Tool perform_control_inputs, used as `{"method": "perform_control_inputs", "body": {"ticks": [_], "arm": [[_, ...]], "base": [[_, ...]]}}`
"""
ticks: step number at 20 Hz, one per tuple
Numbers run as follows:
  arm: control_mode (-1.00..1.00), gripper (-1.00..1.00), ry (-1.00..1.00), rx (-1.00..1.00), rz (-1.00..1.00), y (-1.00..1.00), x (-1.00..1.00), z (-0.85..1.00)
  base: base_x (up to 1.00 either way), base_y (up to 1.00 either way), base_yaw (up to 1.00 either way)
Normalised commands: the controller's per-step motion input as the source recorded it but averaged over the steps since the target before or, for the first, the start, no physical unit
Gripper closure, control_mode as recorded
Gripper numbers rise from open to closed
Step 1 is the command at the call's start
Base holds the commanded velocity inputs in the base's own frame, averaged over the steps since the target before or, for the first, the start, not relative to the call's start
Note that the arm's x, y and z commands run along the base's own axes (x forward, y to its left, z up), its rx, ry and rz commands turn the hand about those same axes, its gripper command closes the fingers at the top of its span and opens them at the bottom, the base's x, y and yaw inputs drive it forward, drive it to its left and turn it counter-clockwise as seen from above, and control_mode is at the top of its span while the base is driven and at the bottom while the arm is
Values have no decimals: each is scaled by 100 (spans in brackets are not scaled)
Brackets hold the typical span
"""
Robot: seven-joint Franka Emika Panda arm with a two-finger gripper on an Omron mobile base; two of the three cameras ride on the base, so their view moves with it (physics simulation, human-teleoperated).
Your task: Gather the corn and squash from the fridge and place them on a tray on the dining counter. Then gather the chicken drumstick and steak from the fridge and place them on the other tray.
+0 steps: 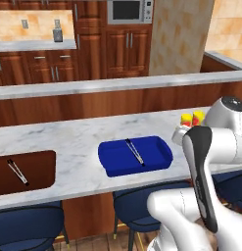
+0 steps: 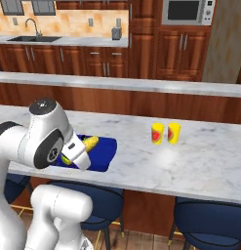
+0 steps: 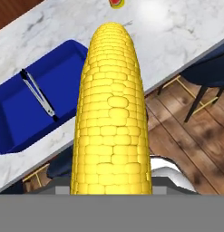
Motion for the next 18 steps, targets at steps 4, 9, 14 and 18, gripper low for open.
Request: {"method": "perform_control_inputs", "body": {"ticks": [4, 9, 14, 18], "arm": [[-100, 100, 12, 4, 17, 5, 100, -29], [-100, 100, 16, 0, 17, 14, 91, -49], [-100, 100, 15, -1, 6, 4, 38, -49], [-100, 100, 5, 0, 1, 2, 56, -30]], "base": [[0, 0, 0], [0, 0, 0], [0, 0, 0], [0, 0, 0]]}}
